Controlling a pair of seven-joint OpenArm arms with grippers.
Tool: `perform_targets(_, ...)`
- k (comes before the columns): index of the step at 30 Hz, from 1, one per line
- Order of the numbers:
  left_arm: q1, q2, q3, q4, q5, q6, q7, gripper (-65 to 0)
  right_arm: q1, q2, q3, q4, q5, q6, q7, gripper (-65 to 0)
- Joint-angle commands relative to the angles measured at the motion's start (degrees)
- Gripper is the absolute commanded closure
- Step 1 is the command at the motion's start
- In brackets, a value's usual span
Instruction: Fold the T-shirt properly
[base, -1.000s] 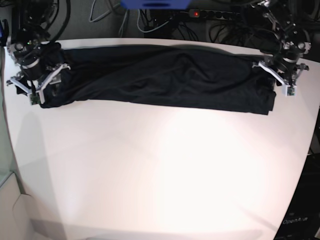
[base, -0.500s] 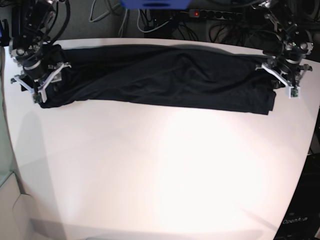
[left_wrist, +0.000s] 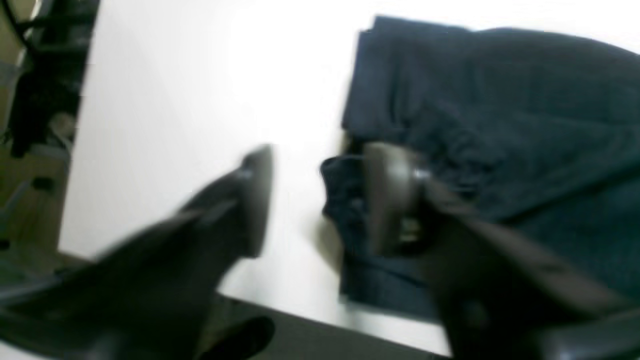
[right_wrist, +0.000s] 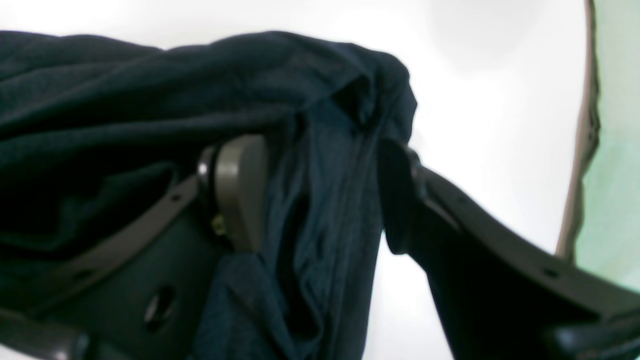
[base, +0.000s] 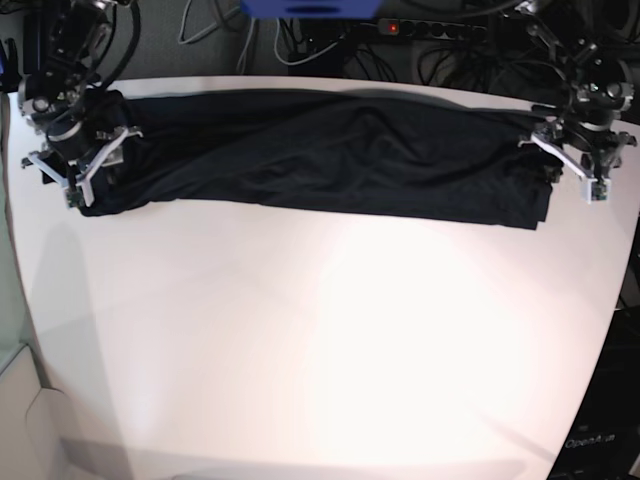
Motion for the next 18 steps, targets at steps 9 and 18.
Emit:
perform_targets(9, -2.57, -0.28, -1.97, -1.94, -1.24, 0.25, -0.87, -50.8, 0.18, 0.70, 0.15, 1.02, 0.57, -0.23, 1.05, -32.1)
perform_targets(18, -4.24, -1.51, -1.62, -11.17, -1.15, 0.25, -1.40, -50.8, 0.18, 0.70, 0.15, 1.02, 0.57, -0.23, 1.05, -32.1)
